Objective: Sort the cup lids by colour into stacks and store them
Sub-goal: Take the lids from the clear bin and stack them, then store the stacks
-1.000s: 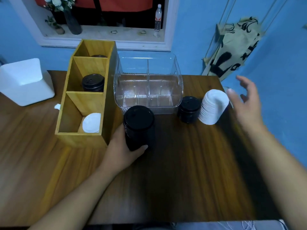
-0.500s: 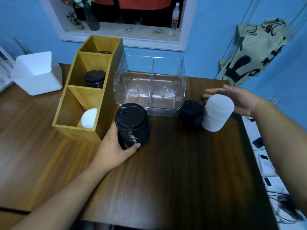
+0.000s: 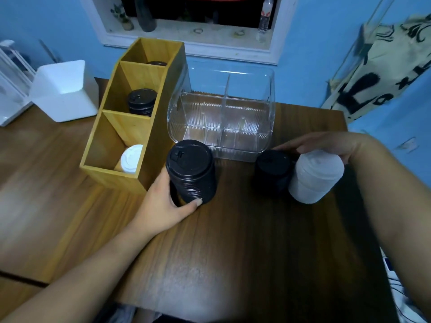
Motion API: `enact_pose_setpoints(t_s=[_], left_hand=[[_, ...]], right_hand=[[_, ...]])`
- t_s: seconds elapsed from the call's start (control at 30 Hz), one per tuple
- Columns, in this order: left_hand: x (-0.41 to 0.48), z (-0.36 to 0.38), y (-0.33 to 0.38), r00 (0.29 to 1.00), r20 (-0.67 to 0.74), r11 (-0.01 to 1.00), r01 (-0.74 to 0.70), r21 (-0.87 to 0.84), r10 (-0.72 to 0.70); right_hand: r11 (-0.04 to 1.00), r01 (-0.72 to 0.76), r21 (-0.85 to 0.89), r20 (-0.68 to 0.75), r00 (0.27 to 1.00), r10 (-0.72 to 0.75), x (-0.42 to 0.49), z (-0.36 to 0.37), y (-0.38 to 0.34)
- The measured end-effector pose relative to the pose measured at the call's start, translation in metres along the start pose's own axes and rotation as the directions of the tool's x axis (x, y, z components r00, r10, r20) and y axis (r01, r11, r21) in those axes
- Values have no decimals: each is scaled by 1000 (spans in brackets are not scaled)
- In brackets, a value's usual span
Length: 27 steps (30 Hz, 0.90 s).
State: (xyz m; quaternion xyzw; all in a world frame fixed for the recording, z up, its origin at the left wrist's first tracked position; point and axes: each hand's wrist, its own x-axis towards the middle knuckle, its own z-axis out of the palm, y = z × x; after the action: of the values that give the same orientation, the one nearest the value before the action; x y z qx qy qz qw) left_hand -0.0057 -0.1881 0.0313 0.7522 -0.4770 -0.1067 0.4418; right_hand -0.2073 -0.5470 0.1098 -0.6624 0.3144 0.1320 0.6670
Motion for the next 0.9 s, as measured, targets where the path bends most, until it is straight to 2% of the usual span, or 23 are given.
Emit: enact_pose_setpoints(t_s=[0.07,0.13,0.23,0.27,0.37,0.43,0.5,0.57,0.63,0.7,0.73,0.8,0.9], left_hand=[[0,-1,-1,1000,7,1000,-1,2,1],[-1,-2,-1,1000,10,1000,6,8,-6],[-2,-2,-3,1000,18,1000,17,6,-17],[-3,-2,-3,1000,24,1000,20,5,-20],[-4,-3,-6,999,37,999,36,6,-37],[-5,-4,-8,998,48,999,47,15,-48],[-7,-6,-8,997,54,999,51,15,-52],[-8,-8,-7,997,63,999,46,10,-46],[-9,-9,-8,996,74,999,45,13,-46],[-9,-11,-10,995,81,998,53,17,-55],[-9,-11,-11,995,82,998,57,16,-58],[-9,-12,-12,995,80,998,55,13,-56],[-10,-12,-11,995,76,998,64,22,-65]], right_hand=[[1000,-10,25,5,1000,10,-5,16,1],[998,43,46,45,998,-45,-10,36,5],[982,111,150,13,993,-114,-11,66,9],[985,128,119,19,991,-131,-7,73,8],[952,190,-239,161,975,-154,4,87,1],[931,184,-314,214,970,-120,10,98,-1],[935,202,-292,177,972,-155,11,108,-1],[981,176,-83,69,983,-171,6,113,4],[963,225,150,-148,968,-203,-9,118,13],[874,393,287,-421,871,-254,-31,131,33],[822,479,309,-537,801,-265,-44,144,47],[773,579,259,-669,685,-288,-69,176,77],[858,512,51,-711,622,-329,-78,214,111]])
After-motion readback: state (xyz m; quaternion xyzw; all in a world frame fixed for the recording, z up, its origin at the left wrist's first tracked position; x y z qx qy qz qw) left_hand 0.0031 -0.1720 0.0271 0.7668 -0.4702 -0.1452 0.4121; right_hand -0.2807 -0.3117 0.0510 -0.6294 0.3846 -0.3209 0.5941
